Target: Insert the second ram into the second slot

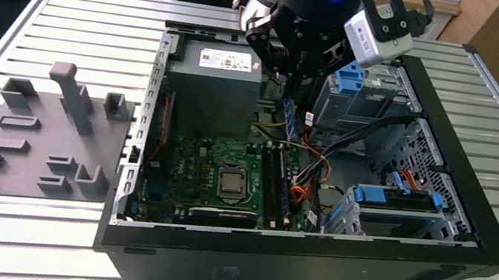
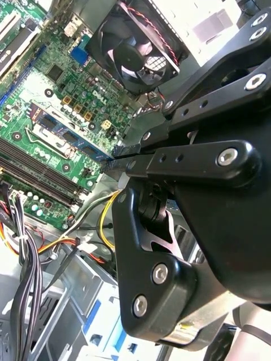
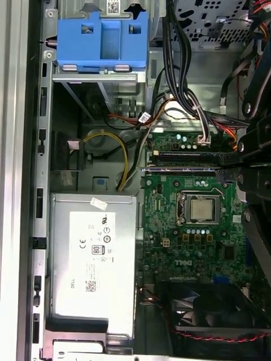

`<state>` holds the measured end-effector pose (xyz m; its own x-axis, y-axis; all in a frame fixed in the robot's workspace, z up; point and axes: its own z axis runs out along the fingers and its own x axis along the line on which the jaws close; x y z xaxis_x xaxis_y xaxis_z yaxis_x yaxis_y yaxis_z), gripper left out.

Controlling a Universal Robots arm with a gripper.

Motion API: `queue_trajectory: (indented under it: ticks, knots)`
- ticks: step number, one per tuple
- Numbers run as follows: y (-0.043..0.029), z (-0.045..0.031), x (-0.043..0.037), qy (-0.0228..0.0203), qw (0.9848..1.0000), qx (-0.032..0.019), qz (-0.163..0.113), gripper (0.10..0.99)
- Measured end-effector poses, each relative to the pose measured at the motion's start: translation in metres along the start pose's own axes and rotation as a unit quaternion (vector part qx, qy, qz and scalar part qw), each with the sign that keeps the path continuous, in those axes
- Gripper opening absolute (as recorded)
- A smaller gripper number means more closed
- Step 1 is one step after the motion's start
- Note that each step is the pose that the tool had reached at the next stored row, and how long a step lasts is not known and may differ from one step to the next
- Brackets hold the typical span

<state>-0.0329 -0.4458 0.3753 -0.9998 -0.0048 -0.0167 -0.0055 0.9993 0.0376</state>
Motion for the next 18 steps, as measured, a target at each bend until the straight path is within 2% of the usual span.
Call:
queue_trajectory:
  ticks: [18]
  knots:
    - [-0.0003,0.0049,0.0001,0.0000,1.0000,-0.0001,0.000,0.137]
